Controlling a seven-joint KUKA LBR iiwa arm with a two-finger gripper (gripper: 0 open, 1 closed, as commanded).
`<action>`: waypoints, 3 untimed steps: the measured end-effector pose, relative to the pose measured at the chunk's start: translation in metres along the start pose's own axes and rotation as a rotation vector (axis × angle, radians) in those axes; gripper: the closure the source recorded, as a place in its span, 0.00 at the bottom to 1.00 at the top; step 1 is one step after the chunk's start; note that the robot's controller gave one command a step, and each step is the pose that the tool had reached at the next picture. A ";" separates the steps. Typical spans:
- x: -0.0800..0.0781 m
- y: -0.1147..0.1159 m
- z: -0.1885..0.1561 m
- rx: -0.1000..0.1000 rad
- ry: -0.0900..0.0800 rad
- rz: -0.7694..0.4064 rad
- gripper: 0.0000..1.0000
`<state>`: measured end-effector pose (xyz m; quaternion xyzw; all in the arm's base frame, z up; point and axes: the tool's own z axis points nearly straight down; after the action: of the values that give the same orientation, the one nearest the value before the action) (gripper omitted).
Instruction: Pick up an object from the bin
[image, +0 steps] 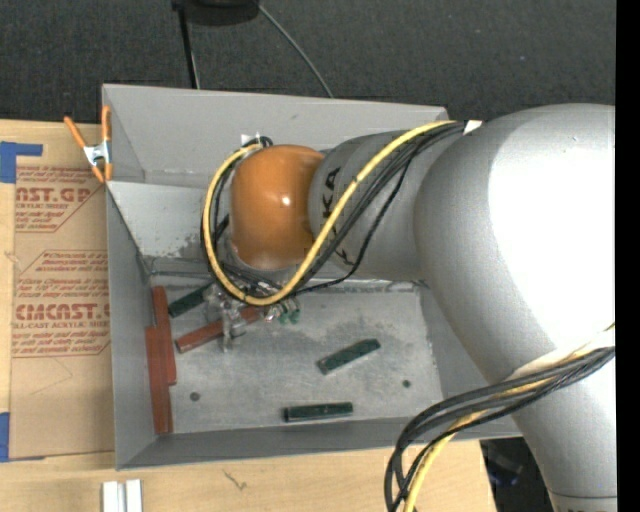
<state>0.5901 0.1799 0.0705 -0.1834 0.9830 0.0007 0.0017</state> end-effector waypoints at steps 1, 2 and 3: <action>0.000 0.000 0.000 0.000 0.000 0.000 1.00; 0.002 0.000 -0.004 -0.001 0.005 0.000 1.00; 0.003 0.001 -0.025 -0.001 0.011 0.000 1.00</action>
Offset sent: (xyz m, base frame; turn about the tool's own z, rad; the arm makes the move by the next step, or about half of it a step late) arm 0.0001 0.0000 0.0848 0.0000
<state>0.5871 0.1795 0.0953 -0.1836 0.9830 0.0001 -0.0038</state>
